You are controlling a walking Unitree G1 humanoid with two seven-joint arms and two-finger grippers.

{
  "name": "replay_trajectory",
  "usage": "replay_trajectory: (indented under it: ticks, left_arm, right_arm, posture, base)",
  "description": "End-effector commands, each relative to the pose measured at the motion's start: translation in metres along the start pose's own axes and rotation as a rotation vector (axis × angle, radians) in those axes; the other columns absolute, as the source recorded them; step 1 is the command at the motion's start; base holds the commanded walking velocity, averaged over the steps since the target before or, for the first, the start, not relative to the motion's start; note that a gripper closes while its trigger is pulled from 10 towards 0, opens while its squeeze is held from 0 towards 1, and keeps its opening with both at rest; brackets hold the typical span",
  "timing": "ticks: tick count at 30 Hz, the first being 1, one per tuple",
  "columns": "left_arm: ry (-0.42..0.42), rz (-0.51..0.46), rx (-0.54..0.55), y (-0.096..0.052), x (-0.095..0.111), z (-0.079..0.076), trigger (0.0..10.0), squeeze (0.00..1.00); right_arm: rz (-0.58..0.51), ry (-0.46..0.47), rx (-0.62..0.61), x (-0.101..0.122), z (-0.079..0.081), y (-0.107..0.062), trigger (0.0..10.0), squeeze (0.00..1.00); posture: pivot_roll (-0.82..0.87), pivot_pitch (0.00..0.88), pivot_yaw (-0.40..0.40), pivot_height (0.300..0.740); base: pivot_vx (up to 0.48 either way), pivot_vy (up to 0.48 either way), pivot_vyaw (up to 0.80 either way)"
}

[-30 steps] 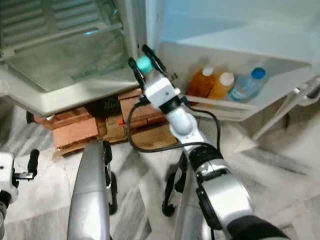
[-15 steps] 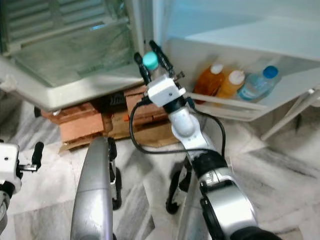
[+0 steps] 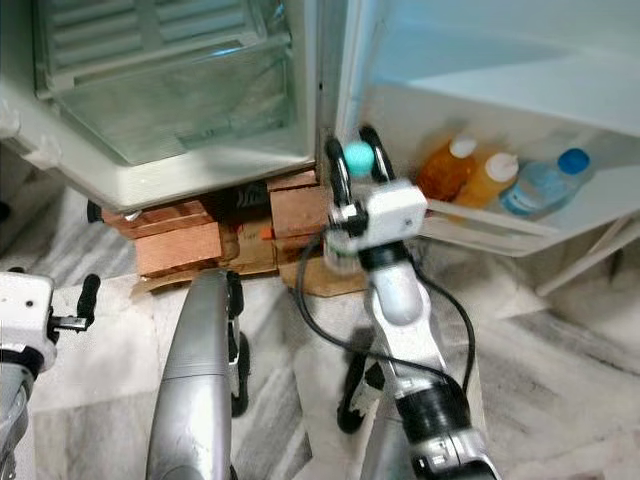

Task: Restocking fridge

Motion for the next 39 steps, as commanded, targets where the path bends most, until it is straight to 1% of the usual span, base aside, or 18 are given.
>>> replay_trajectory:
  ticks: [1,3,6,8,10,16,17,19,20,22,23,24,26,29,33,37,38,39]
  left_arm:
    - [0.000,0.030,-0.033,0.003,-0.009,-0.008,10.0,0.00]
    - [-0.008,0.020,-0.036,0.007,-0.008,-0.011,10.0,0.00]
    - [-0.022,0.007,-0.037,0.015,-0.007,-0.016,10.0,0.00]
    - [-0.031,-0.001,-0.035,0.020,-0.006,-0.019,10.0,0.00]
    - [-0.036,-0.009,-0.034,0.024,-0.006,-0.022,10.0,0.00]
    - [-0.034,-0.033,-0.045,0.032,-0.003,-0.026,10.0,0.00]
    - [-0.034,-0.033,-0.045,0.032,-0.003,-0.026,10.0,0.00]
    - [-0.033,-0.041,-0.043,0.033,-0.002,-0.025,10.0,0.00]
    - [-0.033,-0.041,-0.043,0.033,-0.002,-0.025,10.0,0.00]
    - [-0.032,-0.044,-0.043,0.032,-0.003,-0.026,10.0,0.00]
    - [-0.026,-0.055,-0.044,0.031,-0.002,-0.027,10.0,0.00]
    - [-0.026,-0.055,-0.044,0.031,-0.002,-0.027,10.0,0.00]
    - [-0.010,-0.073,-0.045,0.027,0.000,-0.027,10.0,0.00]
    - [-0.008,-0.075,-0.038,0.024,0.000,-0.025,10.0,0.00]
    - [0.000,-0.081,-0.012,0.014,0.002,-0.017,10.0,0.00]
    - [0.008,-0.089,-0.009,0.005,0.003,-0.014,10.0,0.00]
    - [0.022,-0.094,-0.008,-0.001,0.004,-0.012,10.0,0.00]
    - [0.025,-0.096,-0.008,-0.003,0.004,-0.011,10.0,0.00]
  right_arm:
    - [-0.014,0.035,0.069,0.010,0.011,-0.007,10.0,0.00]
    - [-0.007,0.026,0.079,0.012,0.010,-0.011,10.0,0.00]
    - [-0.014,-0.034,0.067,0.020,0.003,-0.011,10.0,0.00]
    - [-0.063,-0.086,0.001,0.030,-0.006,0.001,10.0,0.00]
    - [-0.098,-0.105,-0.055,0.039,-0.013,0.014,10.0,0.00]
    - [-0.139,-0.086,-0.107,0.044,-0.014,0.038,10.0,0.00]
    - [-0.139,-0.086,-0.107,0.044,-0.014,0.038,10.0,0.00]
    - [-0.152,-0.048,-0.104,0.043,-0.008,0.052,10.0,0.00]
    - [-0.152,-0.048,-0.104,0.043,-0.008,0.052,10.0,0.00]
    - [-0.153,-0.004,-0.091,0.040,0.000,0.060,10.0,0.00]
    - [-0.163,0.020,-0.072,0.039,0.008,0.067,10.0,0.00]
    - [-0.163,0.020,-0.072,0.039,0.008,0.067,10.0,0.00]
    - [-0.168,0.052,-0.042,0.038,0.020,0.078,10.0,0.00]
    - [-0.174,0.063,-0.021,0.037,0.028,0.082,10.0,0.00]
    - [-0.189,0.041,0.039,0.032,0.042,0.091,10.0,0.00]
    - [-0.221,0.001,0.073,0.034,0.047,0.095,10.0,0.00]
    - [-0.247,-0.058,0.104,0.033,0.050,0.097,10.0,0.00]
    - [-0.254,-0.076,0.113,0.033,0.051,0.097,10.0,0.00]
  posture:
    - [0.20,0.273,0.032,0.537]
    - [0.19,0.263,0.030,0.537]
    - [0.17,0.240,0.027,0.537]
    - [0.16,0.218,0.030,0.537]
    - [0.16,0.208,0.037,0.537]
    - [0.17,0.201,0.048,0.537]
    - [0.17,0.201,0.048,0.537]
    - [0.18,0.205,0.042,0.537]
    - [0.18,0.205,0.042,0.537]
    - [0.19,0.211,0.038,0.537]
    - [0.21,0.220,0.029,0.537]
    - [0.21,0.220,0.029,0.537]
    - [0.23,0.239,0.020,0.537]
    - [0.25,0.253,0.015,0.537]
    - [0.30,0.291,0.006,0.537]
    - [0.31,0.317,0.006,0.537]
    - [0.32,0.333,0.009,0.537]
    - [0.32,0.336,0.010,0.537]
  base:
    - [0.000,0.000,0.00]
    - [0.000,0.000,0.00]
    - [0.000,0.000,0.00]
    - [0.000,0.000,0.00]
    - [0.000,0.000,0.00]
    - [0.000,0.000,0.00]
    - [0.000,0.000,0.00]
    - [0.000,0.000,0.00]
    - [0.000,0.000,0.00]
    - [0.000,0.000,0.00]
    - [0.000,0.000,0.00]
    - [0.000,0.000,0.00]
    - [0.000,0.000,0.00]
    - [0.000,0.000,0.00]
    - [0.000,0.000,0.00]
    - [0.000,0.000,0.00]
    - [0.000,0.000,0.00]
    - [0.000,0.000,0.00]
Point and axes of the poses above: a point about 5 cm out from each wrist's last joint towards the gripper, its own y axis pointing out of the wrist towards the gripper, its own x axis along the axis of the wrist's last joint, z = x × y, the point moved 1 cm from there along y, pointing out of the wrist towards the gripper, and after that the axes turned 1 degree about -y, right-handed, at the moved point
